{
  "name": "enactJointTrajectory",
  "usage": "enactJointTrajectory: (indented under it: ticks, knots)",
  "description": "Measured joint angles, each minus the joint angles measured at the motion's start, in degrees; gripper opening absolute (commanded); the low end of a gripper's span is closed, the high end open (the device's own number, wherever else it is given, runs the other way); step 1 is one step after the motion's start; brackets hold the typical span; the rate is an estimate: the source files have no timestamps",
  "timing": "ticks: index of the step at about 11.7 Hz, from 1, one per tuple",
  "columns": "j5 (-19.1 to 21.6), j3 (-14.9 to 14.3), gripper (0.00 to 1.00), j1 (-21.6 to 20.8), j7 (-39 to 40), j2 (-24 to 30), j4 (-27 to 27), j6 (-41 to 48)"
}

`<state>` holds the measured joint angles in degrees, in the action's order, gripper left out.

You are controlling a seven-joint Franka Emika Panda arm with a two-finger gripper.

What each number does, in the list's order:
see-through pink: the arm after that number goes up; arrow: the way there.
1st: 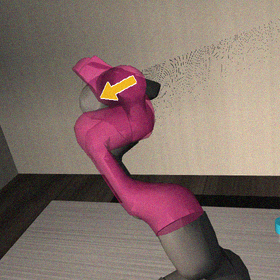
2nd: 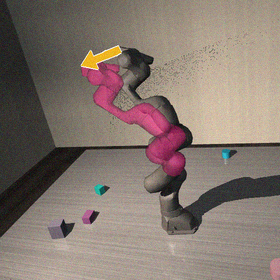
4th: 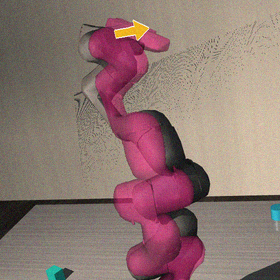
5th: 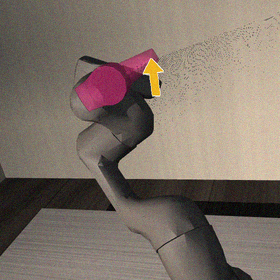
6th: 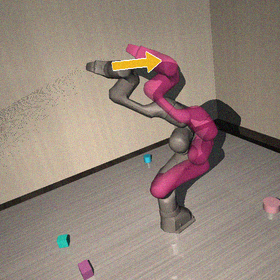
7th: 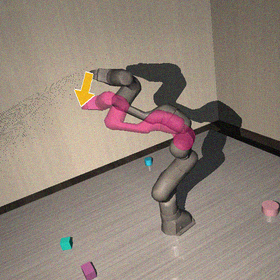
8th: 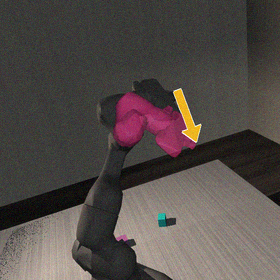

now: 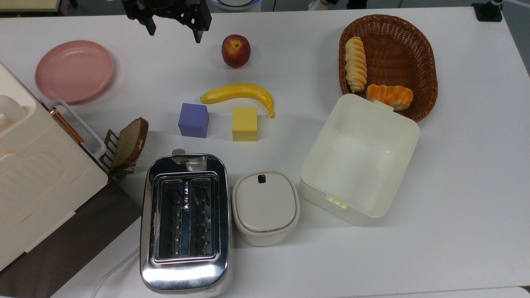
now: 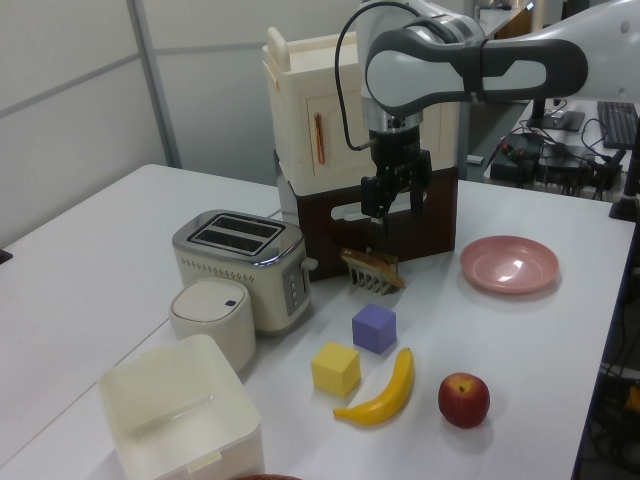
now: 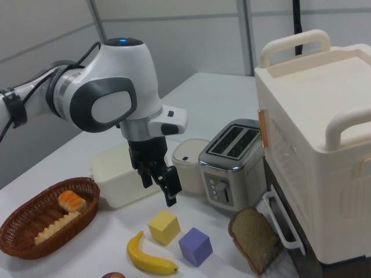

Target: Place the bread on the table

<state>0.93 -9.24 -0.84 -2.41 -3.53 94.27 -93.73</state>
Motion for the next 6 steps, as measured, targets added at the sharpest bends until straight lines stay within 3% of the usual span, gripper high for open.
enactJointTrajectory:
  ticks: [6]
  knots:
    - [0.8,0.0,1.0,0.0,0.0,0.2,-0.2,0.5]
